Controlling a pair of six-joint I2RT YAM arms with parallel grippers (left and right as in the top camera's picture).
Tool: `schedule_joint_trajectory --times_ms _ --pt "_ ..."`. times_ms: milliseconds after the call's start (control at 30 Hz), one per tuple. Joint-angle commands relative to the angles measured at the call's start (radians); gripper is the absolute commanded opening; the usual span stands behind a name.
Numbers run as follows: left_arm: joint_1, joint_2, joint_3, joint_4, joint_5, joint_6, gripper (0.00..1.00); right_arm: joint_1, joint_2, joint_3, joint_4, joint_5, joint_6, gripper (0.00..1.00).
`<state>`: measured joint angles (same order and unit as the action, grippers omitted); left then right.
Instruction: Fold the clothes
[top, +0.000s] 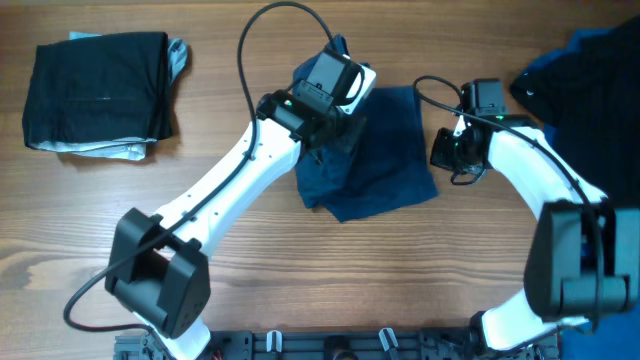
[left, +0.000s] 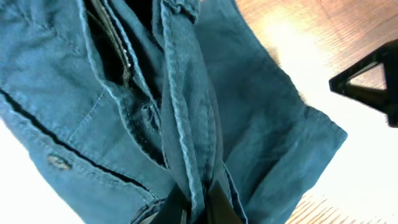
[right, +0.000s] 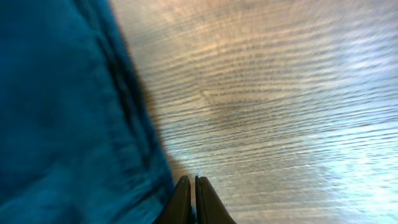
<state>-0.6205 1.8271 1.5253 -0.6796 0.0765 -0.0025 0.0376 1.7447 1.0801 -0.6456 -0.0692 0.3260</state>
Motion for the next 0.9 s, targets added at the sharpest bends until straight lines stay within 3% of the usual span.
schedule_joint_trajectory --times_ms 0,400,533,667,700,733,767,800,833,867 --pt "-0.043 0.043 0.027 0.035 0.062 -0.005 0.04 -0.003 -0.047 0.026 -0.011 0.018 -0.045 0.04" --pt "-0.125 0.119 0.027 0.159 0.062 -0.005 0.07 -0.017 -0.049 0.041 -0.032 0.059 -0.037 0.04" --pt "-0.124 0.126 0.027 0.204 0.062 -0.006 0.06 -0.214 -0.114 0.202 -0.175 -0.098 -0.066 0.05" --pt "-0.124 0.142 0.027 0.255 0.116 -0.066 0.08 -0.283 -0.127 0.215 -0.212 -0.149 -0.09 0.05" --pt "-0.124 0.145 0.027 0.266 0.145 -0.066 0.11 -0.283 -0.127 0.215 -0.212 -0.149 -0.09 0.05" --pt "-0.124 0.148 0.027 0.278 0.188 -0.066 0.28 -0.283 -0.127 0.215 -0.211 -0.149 -0.088 0.05" --pt "-0.124 0.148 0.027 0.301 0.257 -0.066 0.69 -0.283 -0.127 0.215 -0.209 -0.149 -0.089 0.05" --pt "-0.124 0.148 0.027 0.332 0.319 -0.066 0.88 -0.283 -0.127 0.215 -0.206 -0.15 -0.092 0.05" --pt "-0.121 0.144 0.027 0.376 0.363 -0.066 1.0 -0.283 -0.127 0.215 -0.201 -0.159 -0.117 0.05" --pt "-0.111 0.133 0.027 0.399 0.364 -0.07 1.0 -0.283 -0.127 0.215 -0.198 -0.19 -0.153 0.05"
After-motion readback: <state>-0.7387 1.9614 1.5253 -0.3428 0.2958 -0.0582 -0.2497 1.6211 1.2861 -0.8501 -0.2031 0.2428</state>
